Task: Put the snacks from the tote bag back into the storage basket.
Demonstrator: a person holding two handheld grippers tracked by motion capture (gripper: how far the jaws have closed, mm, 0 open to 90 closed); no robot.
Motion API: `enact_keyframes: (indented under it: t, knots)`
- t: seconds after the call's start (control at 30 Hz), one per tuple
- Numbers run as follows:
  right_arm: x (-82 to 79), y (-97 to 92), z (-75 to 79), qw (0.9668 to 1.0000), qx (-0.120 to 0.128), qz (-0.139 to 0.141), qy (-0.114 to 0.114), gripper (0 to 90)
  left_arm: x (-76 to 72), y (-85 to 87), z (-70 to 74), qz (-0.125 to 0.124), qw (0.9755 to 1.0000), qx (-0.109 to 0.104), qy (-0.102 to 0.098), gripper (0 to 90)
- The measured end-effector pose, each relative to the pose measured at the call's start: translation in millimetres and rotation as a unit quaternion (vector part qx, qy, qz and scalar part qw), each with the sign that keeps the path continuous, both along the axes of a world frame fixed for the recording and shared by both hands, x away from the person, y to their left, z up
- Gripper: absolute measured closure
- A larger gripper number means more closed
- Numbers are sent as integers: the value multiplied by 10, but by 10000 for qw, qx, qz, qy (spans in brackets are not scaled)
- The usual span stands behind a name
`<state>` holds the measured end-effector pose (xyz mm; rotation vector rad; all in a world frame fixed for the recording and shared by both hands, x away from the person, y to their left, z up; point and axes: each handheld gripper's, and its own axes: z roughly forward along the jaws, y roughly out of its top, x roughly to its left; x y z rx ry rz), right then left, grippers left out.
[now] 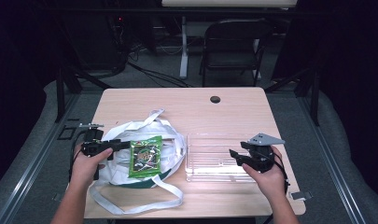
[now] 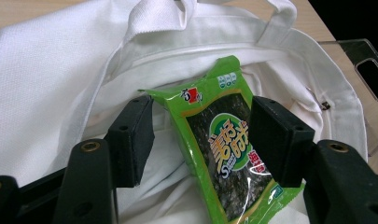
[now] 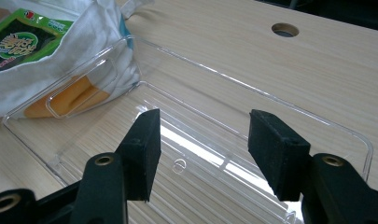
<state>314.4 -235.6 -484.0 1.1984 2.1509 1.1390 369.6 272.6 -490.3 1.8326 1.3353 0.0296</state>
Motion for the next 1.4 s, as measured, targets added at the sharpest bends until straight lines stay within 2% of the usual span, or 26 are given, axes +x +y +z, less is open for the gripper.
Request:
enact_keyframes:
  t: [0.3, 0.43, 0.7, 1.0, 1.4]
  knots:
    - [6, 6, -9, 9999, -26, 15, 106, 439, -23, -81, 5, -124, 9998, 88, 143, 404]
    - [5, 4, -8, 9999, 3, -7, 108, 438, -14, -129, -40, -137, 9991, 250, 302, 391]
    - [1, 7, -11, 10000, 11, -16, 97, 433, 39, -245, -184, -194, 9978, 441, 450, 371]
    - [-38, 0, 4, 10000, 45, -18, 81, 429, 123, -321, -323, -121, 9970, 299, 710, 325]
    - [-113, -30, 2, 9999, 57, -102, 57, 427, 246, -409, -445, -217, 9945, 26, 1025, 313]
